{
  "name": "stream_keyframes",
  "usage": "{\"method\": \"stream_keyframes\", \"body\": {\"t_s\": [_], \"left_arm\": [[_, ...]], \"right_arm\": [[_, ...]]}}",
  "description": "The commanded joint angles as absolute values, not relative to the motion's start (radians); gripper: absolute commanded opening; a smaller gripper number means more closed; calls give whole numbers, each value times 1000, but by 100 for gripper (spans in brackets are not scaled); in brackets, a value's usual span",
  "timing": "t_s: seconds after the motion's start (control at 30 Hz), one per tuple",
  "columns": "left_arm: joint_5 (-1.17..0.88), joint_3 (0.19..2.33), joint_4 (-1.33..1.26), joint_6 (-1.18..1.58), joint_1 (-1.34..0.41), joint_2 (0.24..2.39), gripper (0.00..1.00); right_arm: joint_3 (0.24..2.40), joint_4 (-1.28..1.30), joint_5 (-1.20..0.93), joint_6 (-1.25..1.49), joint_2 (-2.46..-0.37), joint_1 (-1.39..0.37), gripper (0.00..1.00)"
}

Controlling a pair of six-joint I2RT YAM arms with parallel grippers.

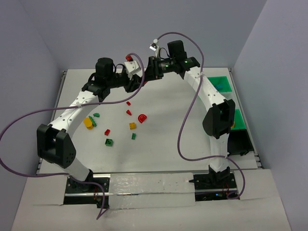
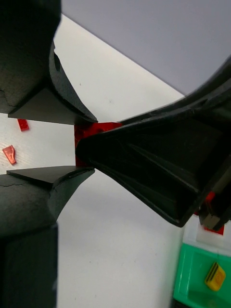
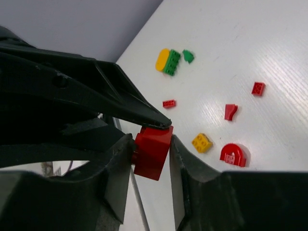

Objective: Sort the legos into containers by color

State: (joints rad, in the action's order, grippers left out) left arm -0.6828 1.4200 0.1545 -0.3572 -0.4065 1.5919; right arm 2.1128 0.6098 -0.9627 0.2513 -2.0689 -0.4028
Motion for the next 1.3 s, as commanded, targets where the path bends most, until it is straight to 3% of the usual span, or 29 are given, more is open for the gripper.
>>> {"method": "stream_keyframes", "body": {"t_s": [0.0, 0.07, 0.1, 0.13, 0.17, 0.23, 0.3, 0.8, 1.0, 1.27], "left_arm": [[-670, 1451, 98, -371, -421, 1578, 1], [-656, 1447, 92, -369, -422, 1578, 6], [-631, 1447, 92, -368, -423, 1579, 16], [-615, 1447, 95, -364, -423, 1583, 28], [-584, 1446, 93, -355, -423, 1585, 51], [-552, 1447, 92, -337, -423, 1592, 68], [-521, 1450, 97, -321, -423, 1594, 98], [-328, 1524, 202, -139, -414, 1633, 99], [-397, 1666, 382, -94, -371, 1722, 99], [-326, 1678, 373, 29, -316, 1746, 99]], "right_arm": [[2114, 626, -920, 215, -2060, -403, 25], [2110, 631, -918, 208, -2055, -403, 5], [2105, 634, -913, 204, -2048, -402, 0], [2095, 638, -913, 200, -2036, -400, 0], [2087, 639, -914, 194, -2030, -396, 0], [2063, 651, -901, 185, -2003, -373, 0], [2029, 665, -862, 151, -1981, -341, 0], [1746, 887, -386, -271, -1718, 212, 0], [1655, 917, -261, -334, -1728, 262, 0], [1619, 835, -153, -315, -1822, 258, 0]]}}
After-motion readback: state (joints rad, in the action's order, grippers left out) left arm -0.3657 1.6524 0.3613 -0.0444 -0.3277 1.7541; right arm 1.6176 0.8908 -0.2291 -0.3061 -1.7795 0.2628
